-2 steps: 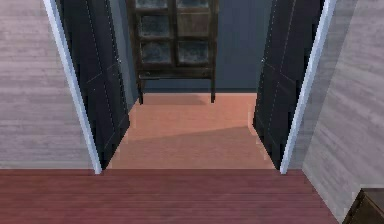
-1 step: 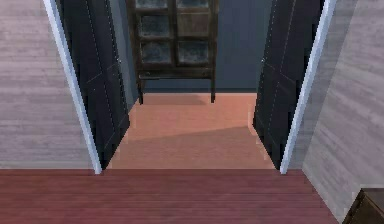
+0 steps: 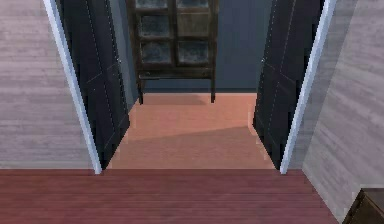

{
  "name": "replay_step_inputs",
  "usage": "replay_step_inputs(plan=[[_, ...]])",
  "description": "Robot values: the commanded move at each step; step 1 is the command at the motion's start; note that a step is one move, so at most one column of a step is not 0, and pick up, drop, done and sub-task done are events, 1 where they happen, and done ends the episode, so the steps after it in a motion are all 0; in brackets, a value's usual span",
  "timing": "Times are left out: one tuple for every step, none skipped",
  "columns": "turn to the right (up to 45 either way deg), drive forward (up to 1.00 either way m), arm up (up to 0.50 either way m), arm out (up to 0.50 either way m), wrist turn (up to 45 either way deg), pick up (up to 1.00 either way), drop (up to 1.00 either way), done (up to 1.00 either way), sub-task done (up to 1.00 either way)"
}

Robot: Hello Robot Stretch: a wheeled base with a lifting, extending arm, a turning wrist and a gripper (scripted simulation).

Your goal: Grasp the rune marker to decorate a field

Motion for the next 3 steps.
replay_step_inputs(plan=[[0.0, 0.00, 0.00, 0.06, 0.0, 0.00, 0.00, 0.00, 0.00], [0.0, 0.00, 0.00, 0.00, 0.0, 1.00, 0.00, 0.00, 0.00], [0.0, 0.00, 0.00, 0.00, 30.0, 0.00, 0.00, 0.00, 0.00]])
